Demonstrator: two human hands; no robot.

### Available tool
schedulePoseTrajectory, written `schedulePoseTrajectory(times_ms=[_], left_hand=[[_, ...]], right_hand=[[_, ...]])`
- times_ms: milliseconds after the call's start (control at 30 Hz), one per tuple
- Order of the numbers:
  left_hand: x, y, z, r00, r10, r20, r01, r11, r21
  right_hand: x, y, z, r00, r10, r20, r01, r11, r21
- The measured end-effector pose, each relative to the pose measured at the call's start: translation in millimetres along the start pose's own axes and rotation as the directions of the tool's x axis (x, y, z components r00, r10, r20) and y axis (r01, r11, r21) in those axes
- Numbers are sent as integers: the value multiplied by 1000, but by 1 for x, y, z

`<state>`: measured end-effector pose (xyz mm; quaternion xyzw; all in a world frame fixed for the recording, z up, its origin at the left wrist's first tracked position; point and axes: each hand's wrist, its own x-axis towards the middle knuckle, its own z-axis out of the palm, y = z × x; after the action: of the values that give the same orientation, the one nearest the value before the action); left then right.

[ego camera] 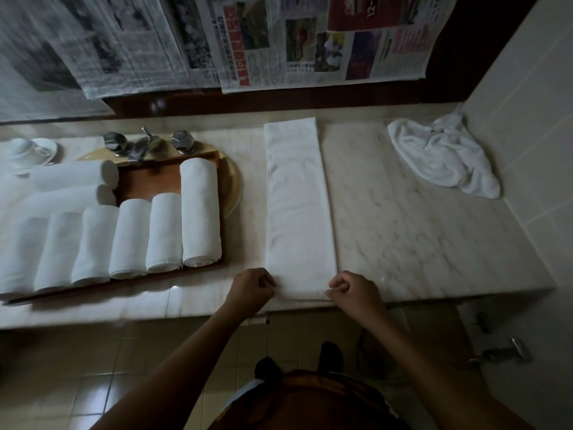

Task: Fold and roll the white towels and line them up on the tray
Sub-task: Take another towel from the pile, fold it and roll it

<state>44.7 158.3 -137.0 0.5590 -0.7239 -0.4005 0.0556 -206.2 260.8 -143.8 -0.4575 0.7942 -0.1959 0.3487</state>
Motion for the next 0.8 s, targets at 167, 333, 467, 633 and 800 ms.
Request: schedulePoseTrajectory(times_ms=[167, 333, 467, 633, 800], left_hand=[[-8, 6, 15, 981, 160, -107, -140, 974, 176], [-19, -2, 34, 923, 383, -44, -334, 852, 404], [-23, -15, 39, 902, 431, -21, -370, 798, 475], [-25, -19, 33, 858, 513, 36, -459, 732, 503], [-20, -21, 29, 825, 555, 103, -520, 676, 523]], right_hand=[[-3, -3, 18, 960, -264, -95, 252, 960, -126], [-6, -9, 29, 893, -448, 46, 436, 834, -340], [-9, 1, 33, 871, -487, 63, 472, 793, -386], [-11, 7, 28, 818, -568, 96, 557, 738, -381], [-7, 5, 25, 788, -601, 135, 599, 697, -394]])
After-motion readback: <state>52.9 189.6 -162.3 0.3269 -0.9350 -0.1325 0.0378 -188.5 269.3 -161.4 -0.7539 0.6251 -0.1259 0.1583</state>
